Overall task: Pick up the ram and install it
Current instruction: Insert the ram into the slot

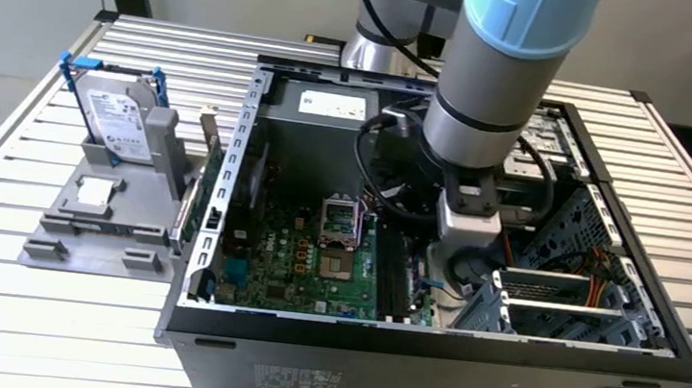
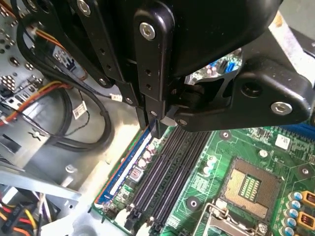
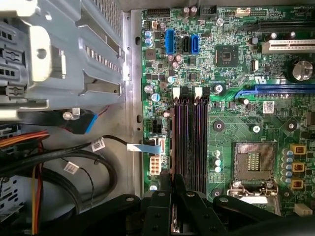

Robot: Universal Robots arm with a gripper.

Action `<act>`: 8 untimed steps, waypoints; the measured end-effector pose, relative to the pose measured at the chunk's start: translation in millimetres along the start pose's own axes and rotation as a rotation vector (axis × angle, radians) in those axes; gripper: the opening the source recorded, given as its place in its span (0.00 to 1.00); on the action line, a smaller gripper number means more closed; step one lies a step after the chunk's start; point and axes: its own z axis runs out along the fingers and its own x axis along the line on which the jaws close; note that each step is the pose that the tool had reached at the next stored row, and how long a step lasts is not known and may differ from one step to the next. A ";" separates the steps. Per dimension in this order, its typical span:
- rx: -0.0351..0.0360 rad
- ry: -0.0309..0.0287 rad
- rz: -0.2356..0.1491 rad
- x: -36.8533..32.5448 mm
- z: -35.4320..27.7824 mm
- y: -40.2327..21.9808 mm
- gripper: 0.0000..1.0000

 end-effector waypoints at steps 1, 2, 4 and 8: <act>-0.0001 -0.0001 -0.001 -0.9 1.7 0.1 0.00; 0.0000 -0.0001 -0.004 -1.2 3.5 0.4 0.00; -0.0001 -0.0003 -0.009 -1.2 7.0 3.0 0.00; 0.0006 -0.0007 -0.023 -1.6 10.2 8.0 0.00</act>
